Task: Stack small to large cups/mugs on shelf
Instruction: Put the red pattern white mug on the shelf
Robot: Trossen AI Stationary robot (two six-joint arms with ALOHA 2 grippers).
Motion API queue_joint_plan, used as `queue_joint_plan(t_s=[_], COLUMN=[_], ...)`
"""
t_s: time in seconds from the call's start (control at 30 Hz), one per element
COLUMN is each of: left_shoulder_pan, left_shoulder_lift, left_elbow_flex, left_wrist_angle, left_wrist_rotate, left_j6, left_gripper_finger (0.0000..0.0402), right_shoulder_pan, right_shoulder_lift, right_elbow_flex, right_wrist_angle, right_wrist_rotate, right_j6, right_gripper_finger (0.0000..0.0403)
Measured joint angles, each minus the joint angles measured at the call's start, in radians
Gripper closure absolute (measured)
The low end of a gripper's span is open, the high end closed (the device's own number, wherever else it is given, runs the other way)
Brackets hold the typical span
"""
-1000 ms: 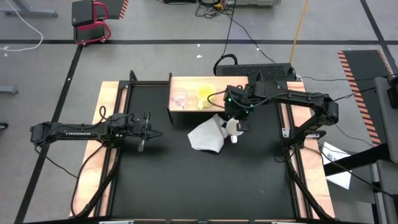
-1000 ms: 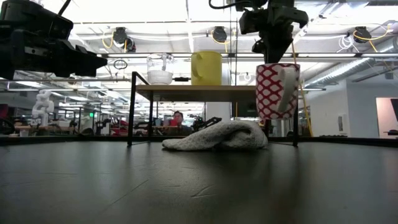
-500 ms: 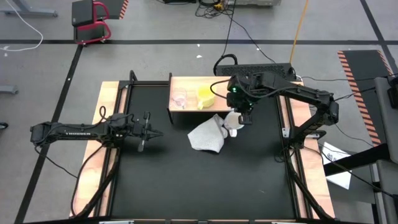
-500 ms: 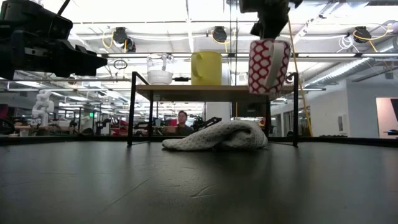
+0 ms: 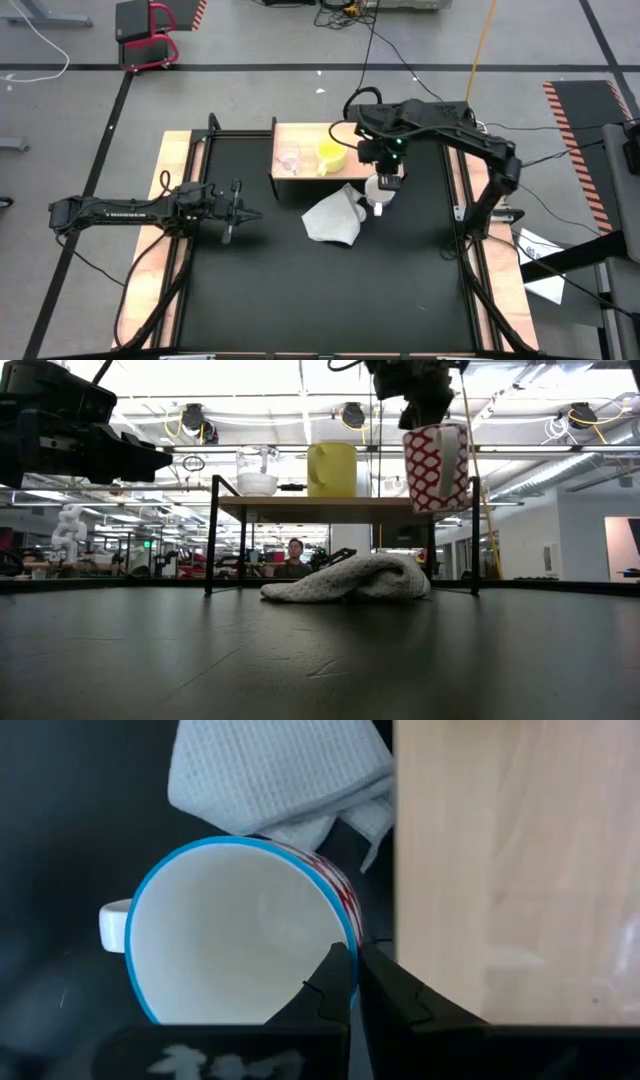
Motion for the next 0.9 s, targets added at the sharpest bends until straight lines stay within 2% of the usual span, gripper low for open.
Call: queue_joint_plan(t_s=[0.2, 0.43, 0.63, 0.9], left_shoulder_pan=[0.0, 0.0, 0.0, 0.0], left_shoulder_lift=[0.0, 0.0, 0.0, 0.0], left_elbow_flex=[0.0, 0.0, 0.0, 0.0], left_wrist_angle=[0.0, 0.0, 0.0, -0.001], left_wrist_rotate=[0.0, 0.0, 0.0, 0.0], left_j6=[0.004, 0.004, 0.004, 0.0], left_gripper_finger=[0.0371, 0.0371, 0.0371, 0.0371], right_shoulder_pan=[-0.011, -0.012, -0.031, -0.085], right_shoulder_lift=[0.066, 0.07, 0.071, 0.071], right_elbow_flex=[0.135, 0.23, 0.283, 0.289], right_wrist_angle=[-0.015, -0.019, -0.018, -0.018], right_wrist_rotate=[-0.003, -0.011, -0.034, -0.031], right_j6=[-0.034, -0.07, -0.092, -0.095], right_gripper_finger=[0.0402, 0.0402, 0.0403, 0.0403])
